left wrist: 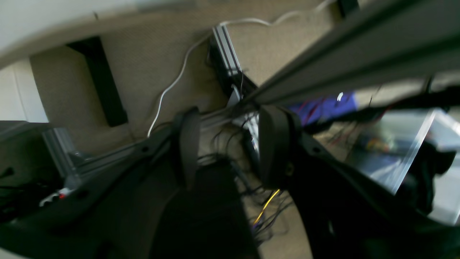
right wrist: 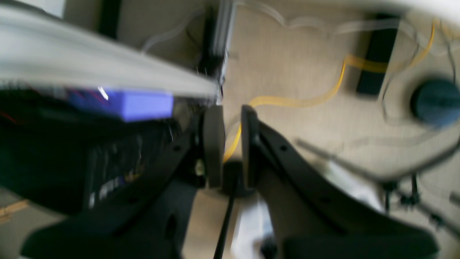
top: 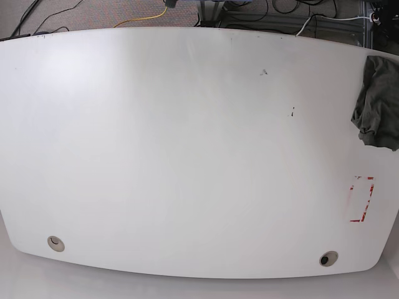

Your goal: Layout the t-shirt on the table in an organized manner, then fold the t-shirt properly

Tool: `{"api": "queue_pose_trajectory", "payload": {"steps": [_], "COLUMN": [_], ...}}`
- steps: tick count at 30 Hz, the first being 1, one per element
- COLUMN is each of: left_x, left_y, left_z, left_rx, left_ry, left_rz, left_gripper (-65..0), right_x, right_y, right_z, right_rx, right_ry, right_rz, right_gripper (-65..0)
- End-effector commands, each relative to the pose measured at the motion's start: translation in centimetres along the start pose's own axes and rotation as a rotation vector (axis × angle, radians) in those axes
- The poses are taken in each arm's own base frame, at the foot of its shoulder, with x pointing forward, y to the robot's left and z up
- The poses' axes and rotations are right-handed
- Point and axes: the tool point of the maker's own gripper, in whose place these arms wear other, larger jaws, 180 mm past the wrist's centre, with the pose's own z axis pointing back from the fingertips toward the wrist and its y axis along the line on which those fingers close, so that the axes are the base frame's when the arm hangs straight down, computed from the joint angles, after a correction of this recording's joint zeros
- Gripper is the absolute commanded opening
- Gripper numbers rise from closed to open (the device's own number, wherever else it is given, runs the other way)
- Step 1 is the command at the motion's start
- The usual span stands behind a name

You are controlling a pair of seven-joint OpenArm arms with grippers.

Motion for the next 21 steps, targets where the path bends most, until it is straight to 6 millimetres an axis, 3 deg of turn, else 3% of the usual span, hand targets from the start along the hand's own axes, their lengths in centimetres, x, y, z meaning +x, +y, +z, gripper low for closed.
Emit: {"api": "queue_pose_trajectory", "payload": {"steps": [1,10,21], "left_x": [-2.9,-8.2,-12.9], "left_y": [0.6,2.5,4.9], "left_z": [0.5,-2.5,-7.7], "left_rx": [-0.006,0.019,0.047], "left_ry": [0.069,0.159,0.251], "left_rz": [-0.003,0.081,0.16], "left_gripper": [-40.6,-40.6,-40.6], "right_x": [-3.1,-7.3,-11.4], "right_y": [-0.2,-1.0,-1.3], "right_z": [0.3,-3.4,-8.7], "right_rx": [0.012,0.013,0.034], "right_ry": [0.073,0.156,0.283], "right_rz": [-0.023,-0.078,-0.04], "right_gripper": [-56.9,-56.8,-56.8]}}
